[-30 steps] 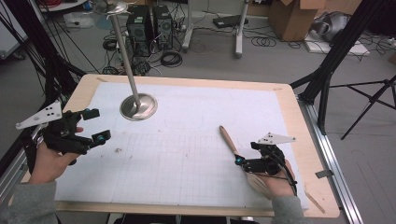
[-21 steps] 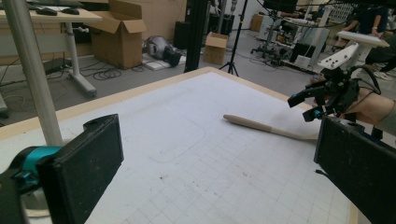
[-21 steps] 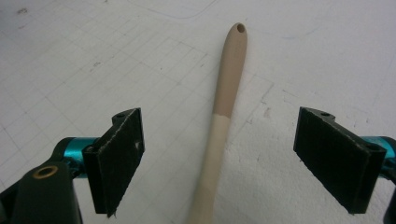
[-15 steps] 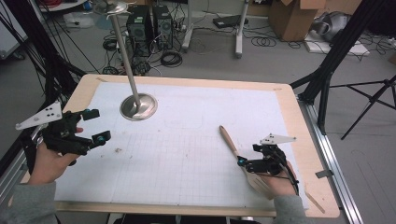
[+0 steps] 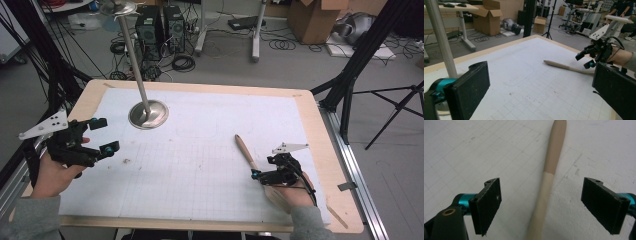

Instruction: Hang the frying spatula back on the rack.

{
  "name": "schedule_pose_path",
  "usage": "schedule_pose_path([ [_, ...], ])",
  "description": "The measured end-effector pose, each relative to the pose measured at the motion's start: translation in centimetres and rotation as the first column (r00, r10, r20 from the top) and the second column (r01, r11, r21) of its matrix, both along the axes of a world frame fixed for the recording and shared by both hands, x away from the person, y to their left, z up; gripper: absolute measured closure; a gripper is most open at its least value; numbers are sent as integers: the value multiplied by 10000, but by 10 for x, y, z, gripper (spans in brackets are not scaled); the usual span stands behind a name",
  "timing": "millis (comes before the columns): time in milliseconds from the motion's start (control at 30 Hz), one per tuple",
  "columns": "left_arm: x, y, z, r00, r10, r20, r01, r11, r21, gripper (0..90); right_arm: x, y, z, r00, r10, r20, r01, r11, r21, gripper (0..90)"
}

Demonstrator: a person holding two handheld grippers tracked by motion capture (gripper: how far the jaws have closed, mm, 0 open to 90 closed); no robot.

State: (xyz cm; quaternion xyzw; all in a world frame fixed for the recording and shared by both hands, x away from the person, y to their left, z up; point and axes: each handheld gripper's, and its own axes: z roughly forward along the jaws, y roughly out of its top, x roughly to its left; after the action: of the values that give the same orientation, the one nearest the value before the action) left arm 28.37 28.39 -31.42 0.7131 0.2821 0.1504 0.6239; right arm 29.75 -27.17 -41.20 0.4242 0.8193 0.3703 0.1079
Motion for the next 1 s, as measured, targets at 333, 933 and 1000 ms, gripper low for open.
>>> schedule_pose_path([
  [333, -1, 1, -1, 10000, 38, -55, -38, 10000, 34, 18, 6, 0, -5, 9979, 37, -641, -66, 9990, -437, 203],
  [933, 0, 0, -2, 9999, 55, -96, -55, 10000, 58, 18, 1, 9, -9, 9938, 292, -1068, -453, 9874, -1515, 387],
  [1000, 0, 1, -2, 9999, 63, -86, -63, 10000, 69, 18, 0, 10, -10, 9943, 314, -1016, -479, 9852, -1646, 413],
])
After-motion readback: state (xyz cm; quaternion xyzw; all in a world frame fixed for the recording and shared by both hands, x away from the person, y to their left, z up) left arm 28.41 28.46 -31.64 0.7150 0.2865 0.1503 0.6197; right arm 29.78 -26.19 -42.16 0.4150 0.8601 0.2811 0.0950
